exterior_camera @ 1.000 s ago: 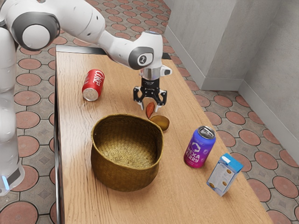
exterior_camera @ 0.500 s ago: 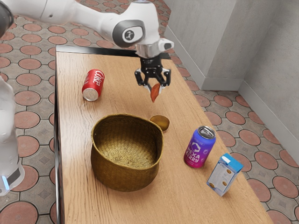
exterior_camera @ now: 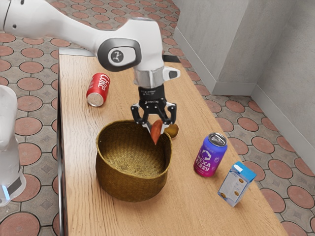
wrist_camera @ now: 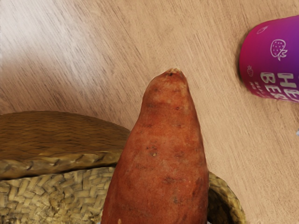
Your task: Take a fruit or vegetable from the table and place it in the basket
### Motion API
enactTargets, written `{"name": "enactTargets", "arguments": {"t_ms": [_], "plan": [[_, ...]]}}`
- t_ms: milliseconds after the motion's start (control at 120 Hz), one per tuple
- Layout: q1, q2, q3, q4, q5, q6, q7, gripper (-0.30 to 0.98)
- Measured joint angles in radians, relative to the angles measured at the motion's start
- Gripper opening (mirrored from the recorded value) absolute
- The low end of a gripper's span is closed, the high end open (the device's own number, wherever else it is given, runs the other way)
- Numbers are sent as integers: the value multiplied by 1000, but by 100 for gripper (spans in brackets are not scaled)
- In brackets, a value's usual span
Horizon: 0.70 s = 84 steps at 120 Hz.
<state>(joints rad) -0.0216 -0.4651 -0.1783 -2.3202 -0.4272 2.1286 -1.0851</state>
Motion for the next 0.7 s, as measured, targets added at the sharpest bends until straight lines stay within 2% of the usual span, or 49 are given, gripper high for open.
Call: {"name": "enactTargets", "arguments": {"t_ms": [92,175,367,433,483,533,575,617,650,700], "plan": [[2,-1,-1,-2,-12,0,-30,39],[2,0,-1,-3,-16,0,-53,52],[5,6,21,16,-15,-1,-106,64],[-2,30,36,165,56,-42,-164,66],[-43,104,104,387,117,-139,-222,67],[-120,148,224,507,159,-227,-286,67],[-191,162,323,549,185,-287,-339,68],[-229,167,378,569,203,-339,-393,68],[-230,168,397,576,215,-375,-433,68],[-180,169,379,580,226,-418,-490,68]]}}
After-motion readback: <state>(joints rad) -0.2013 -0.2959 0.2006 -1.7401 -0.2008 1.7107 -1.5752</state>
